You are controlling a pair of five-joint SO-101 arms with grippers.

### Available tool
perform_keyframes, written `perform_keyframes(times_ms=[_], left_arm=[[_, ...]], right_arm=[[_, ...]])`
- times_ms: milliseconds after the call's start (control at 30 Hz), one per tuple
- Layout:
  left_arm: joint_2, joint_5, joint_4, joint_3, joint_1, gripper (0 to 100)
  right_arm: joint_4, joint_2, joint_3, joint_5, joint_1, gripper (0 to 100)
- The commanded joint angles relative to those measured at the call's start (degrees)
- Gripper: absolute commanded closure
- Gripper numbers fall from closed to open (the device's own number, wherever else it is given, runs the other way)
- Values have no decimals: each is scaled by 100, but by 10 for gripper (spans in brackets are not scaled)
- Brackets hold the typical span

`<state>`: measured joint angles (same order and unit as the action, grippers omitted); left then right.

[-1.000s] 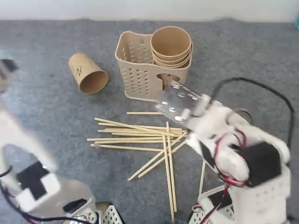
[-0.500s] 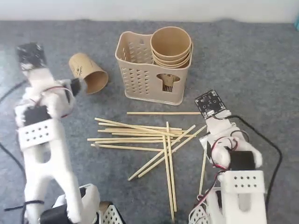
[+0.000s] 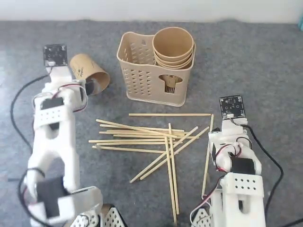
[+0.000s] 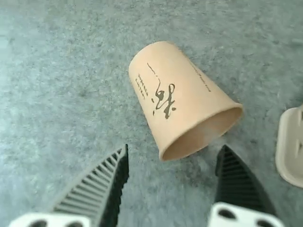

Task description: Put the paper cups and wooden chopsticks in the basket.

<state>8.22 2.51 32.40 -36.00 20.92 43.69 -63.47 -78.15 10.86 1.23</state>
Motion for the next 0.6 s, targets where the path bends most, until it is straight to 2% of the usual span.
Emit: perform_keyframes(times_ms=[0,233,433,467,567], left_arm=[[-651,97,-158,875,-62,719],[-1749,97,-158,1631,-62,737],[-2136,97,-457,1877,-114,972],[-2171,88,-563,1868,-123,996],[-2163,53,-492,1868,-123,987]], right_arm=[[-127,-145,53,-62,101,887],[-163,-145,44,-62,101,887],[-171,-145,35,-53,101,887],[-171,-145,35,-53,101,887],[-171,-145,26,-44,101,887]])
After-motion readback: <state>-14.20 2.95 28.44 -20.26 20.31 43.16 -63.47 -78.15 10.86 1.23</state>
